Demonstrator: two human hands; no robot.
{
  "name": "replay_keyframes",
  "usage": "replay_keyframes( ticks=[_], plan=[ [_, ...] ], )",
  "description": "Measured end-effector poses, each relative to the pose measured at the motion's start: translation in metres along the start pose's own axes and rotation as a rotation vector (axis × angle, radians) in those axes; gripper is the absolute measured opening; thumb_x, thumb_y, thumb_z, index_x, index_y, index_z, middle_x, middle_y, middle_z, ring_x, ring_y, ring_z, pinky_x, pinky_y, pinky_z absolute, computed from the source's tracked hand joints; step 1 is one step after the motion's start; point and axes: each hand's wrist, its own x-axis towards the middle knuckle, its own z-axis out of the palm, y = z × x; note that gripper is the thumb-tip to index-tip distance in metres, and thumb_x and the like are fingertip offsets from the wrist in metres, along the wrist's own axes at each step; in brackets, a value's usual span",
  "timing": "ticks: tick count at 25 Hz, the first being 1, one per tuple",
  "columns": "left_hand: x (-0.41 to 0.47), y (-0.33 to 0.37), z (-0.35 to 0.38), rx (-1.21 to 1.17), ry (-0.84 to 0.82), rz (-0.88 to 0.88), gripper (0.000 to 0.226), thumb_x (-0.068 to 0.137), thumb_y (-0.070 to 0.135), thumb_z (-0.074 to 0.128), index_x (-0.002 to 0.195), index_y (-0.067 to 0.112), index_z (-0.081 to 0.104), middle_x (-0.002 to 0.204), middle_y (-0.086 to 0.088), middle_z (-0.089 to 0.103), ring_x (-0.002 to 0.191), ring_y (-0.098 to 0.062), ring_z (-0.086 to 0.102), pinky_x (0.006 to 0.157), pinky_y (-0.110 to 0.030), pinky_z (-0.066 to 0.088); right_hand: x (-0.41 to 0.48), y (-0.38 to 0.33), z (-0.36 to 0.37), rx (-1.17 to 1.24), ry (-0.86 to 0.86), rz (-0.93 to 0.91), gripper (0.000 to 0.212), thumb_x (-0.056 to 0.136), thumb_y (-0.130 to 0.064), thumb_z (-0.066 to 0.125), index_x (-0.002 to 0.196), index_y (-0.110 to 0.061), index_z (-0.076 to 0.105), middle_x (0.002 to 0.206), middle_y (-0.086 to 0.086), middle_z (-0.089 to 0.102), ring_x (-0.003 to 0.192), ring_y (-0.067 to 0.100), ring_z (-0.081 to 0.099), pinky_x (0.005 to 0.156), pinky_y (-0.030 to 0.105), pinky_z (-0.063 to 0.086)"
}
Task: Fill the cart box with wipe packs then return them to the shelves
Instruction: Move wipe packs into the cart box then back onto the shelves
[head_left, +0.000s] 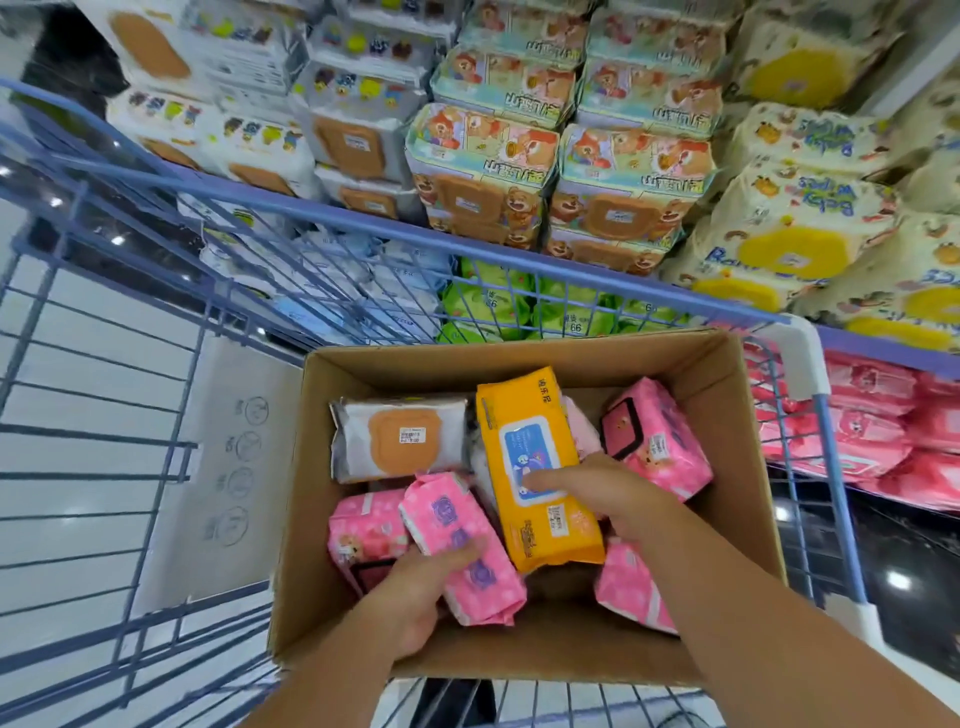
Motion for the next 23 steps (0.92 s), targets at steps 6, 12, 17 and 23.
replay_keyframes(
  ticks=[6,12,17,23],
  plan=[
    [-0.012,0.008,-0.020,-0.001,-0.073,0.012,0.083,0.056,0.023,0.099,0.130,0.010,0.063,0.117,-0.012,0.076,0.108,-0.032,0.073,0.091,-0.049,0.057,-0.019,-0.001,0.011,0.209,0.029,-0.013,0.039,0.068,-0.025,0.093,0.099,-0.017,0.069,0.089,0.006,0.080,0.078,0.024,0.078,0.074,0.044,0.064],
    [-0.060,0.033,-0.007,-0.071,-0.086,-0.022,0.053,0.074,0.015,0.079,0.126,0.010,0.065,0.115,-0.019,0.075,0.110,-0.038,0.070,0.097,-0.055,0.053,-0.089,0.008,-0.010,0.320,0.065,-0.091,0.049,0.073,-0.022,0.090,0.113,-0.017,0.063,0.094,0.005,0.080,0.079,0.023,0.078,0.067,0.038,0.063],
    [-0.154,0.078,0.007,0.076,-0.180,0.097,0.081,0.057,0.017,0.094,0.130,0.007,0.063,0.120,-0.020,0.073,0.094,-0.032,0.075,0.096,-0.051,0.054,-0.193,0.017,-0.041,0.444,0.114,-0.211,0.057,0.073,-0.015,0.089,0.119,-0.020,0.056,0.104,0.006,0.077,0.085,0.027,0.077,0.072,0.046,0.063],
    [-0.279,0.088,0.119,0.047,-0.285,0.391,0.044,0.097,0.014,0.053,0.065,0.019,0.083,0.058,-0.007,0.074,0.043,-0.016,0.069,0.039,-0.029,0.057,-0.328,0.064,-0.110,0.624,0.155,-0.353,0.067,0.065,-0.019,0.088,0.125,-0.018,0.059,0.106,0.007,0.078,0.093,0.032,0.076,0.081,0.049,0.061]
  ],
)
